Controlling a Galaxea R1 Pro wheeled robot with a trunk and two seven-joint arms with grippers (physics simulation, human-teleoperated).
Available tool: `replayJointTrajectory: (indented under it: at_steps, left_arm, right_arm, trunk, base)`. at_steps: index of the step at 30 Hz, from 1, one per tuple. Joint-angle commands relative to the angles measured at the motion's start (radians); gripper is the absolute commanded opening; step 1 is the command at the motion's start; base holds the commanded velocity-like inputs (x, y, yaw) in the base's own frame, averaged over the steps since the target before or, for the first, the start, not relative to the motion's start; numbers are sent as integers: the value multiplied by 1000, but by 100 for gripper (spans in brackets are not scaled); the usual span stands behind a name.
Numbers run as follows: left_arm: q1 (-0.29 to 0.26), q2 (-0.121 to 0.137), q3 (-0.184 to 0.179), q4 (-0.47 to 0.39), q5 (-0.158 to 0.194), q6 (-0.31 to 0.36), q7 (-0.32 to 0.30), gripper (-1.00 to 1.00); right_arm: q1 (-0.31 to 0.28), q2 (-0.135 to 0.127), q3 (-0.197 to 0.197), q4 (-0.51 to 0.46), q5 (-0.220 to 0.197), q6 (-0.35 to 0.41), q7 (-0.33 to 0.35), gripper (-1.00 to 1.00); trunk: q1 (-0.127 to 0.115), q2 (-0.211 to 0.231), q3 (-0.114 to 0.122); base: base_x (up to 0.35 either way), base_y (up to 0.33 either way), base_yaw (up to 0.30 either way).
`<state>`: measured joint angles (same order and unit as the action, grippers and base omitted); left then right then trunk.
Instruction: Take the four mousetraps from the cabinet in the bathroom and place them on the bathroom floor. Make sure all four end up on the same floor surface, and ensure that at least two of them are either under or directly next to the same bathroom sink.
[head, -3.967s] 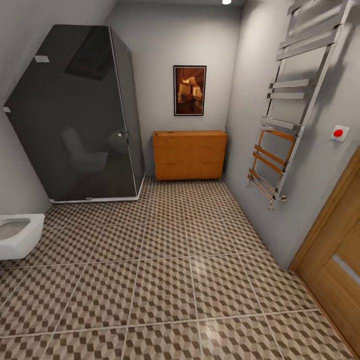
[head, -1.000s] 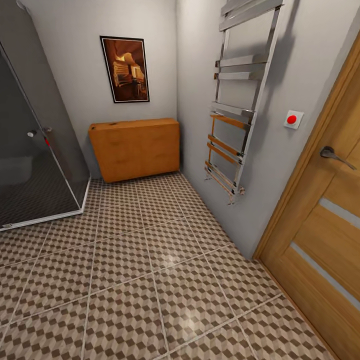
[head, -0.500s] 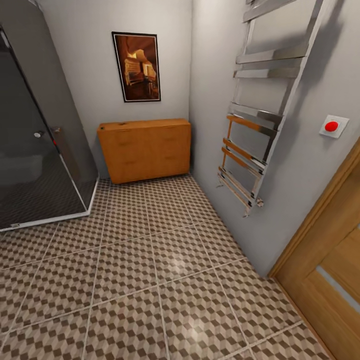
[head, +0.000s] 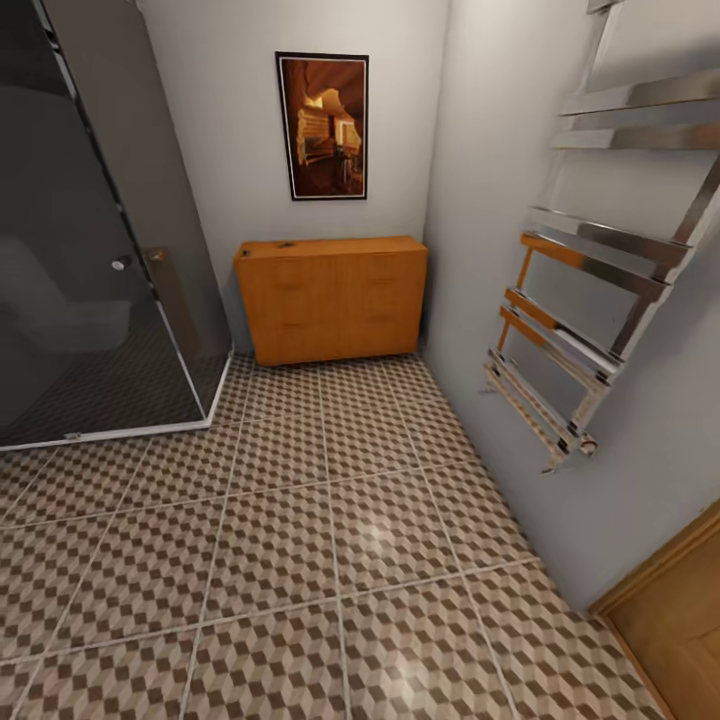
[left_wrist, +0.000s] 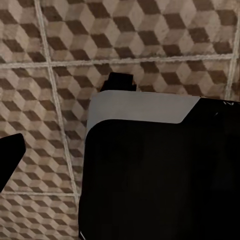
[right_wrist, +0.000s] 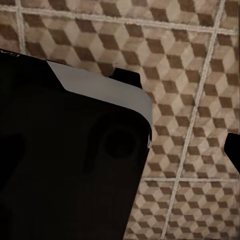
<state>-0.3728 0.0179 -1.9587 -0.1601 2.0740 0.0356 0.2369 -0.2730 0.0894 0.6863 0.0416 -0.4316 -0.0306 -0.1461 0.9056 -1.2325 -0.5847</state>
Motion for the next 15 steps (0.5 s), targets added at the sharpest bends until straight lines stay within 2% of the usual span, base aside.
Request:
replayJointTrajectory:
  at_steps: [1,5,15]
  left_arm:
    - [-1,1,-3,-4,0,1,7,100]
    - [-1,1,-3,-4,0,1,7,100]
    - [-2,1,-4,-3,0,1,7,100]
  right_arm:
    - [-1,1,9,3,-9,-3,-1,100]
    - [-1,-1,8,3,-9,-3,-1,100]
    - [-1,-8,11,3,-8,-2,-1,100]
  trunk:
    - [1,0,-2]
    - [1,0,-5]
    - [1,0,-7]
  base:
    - [334,0,242]
    - [334,0,217]
    - [334,0,34]
